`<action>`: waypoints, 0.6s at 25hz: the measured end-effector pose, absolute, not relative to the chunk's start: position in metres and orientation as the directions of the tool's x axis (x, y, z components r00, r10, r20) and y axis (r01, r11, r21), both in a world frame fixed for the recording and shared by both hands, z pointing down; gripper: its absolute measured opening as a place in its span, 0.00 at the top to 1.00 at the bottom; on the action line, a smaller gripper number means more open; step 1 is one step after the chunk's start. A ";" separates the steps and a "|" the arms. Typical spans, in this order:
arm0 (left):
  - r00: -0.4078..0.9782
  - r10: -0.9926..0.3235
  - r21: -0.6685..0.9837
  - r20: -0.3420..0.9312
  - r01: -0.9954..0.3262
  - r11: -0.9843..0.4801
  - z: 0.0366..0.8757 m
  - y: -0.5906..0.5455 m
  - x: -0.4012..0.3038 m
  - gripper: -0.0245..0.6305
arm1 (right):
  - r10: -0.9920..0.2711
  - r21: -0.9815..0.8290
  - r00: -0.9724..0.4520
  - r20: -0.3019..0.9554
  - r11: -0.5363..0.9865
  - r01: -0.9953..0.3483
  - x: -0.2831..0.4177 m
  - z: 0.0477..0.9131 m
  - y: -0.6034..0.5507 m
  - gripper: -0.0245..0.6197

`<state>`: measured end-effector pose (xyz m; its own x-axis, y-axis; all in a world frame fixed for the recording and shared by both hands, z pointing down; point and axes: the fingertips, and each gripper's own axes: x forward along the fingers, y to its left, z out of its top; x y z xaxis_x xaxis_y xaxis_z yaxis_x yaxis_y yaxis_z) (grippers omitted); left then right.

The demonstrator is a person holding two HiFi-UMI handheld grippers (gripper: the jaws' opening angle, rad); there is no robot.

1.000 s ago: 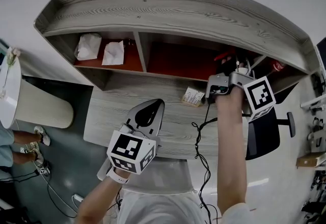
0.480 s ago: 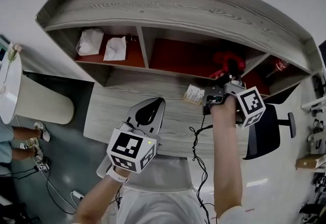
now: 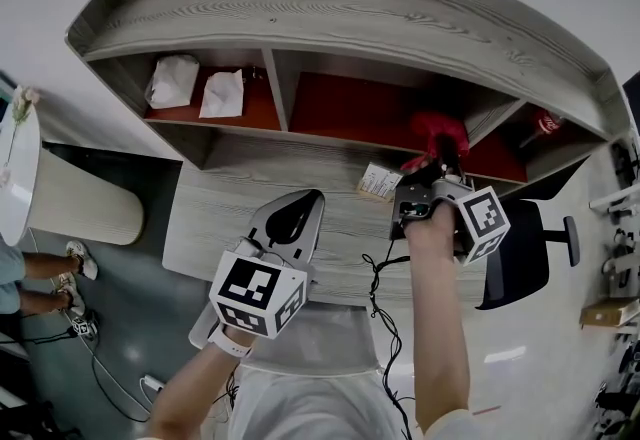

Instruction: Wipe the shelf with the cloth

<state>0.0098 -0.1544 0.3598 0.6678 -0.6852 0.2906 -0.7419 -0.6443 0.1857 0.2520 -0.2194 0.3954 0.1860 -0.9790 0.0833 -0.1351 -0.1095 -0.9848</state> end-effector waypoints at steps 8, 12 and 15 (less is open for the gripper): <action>0.667 -0.691 0.180 0.279 -0.743 -0.645 0.352 -0.155 0.007 0.95 | -0.980 -0.987 0.178 0.091 -0.112 -0.111 0.254 0.391 -0.217 0.80; 0.661 -0.696 0.179 0.282 -0.749 -0.638 0.351 -0.156 0.003 0.95 | -0.982 -0.984 0.177 0.065 -0.092 -0.150 0.255 0.378 -0.218 0.80; 0.661 -0.696 0.176 0.282 -0.748 -0.639 0.349 -0.156 0.002 0.95 | -0.983 -0.982 0.173 0.052 -0.082 -0.170 0.255 0.372 -0.217 0.80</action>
<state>0.0025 -0.1565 0.3493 0.6606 -0.6957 0.2819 -0.7485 -0.6394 0.1761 0.2548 -0.2174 0.3723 0.1734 -0.9835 0.0523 -0.1701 -0.0823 -0.9820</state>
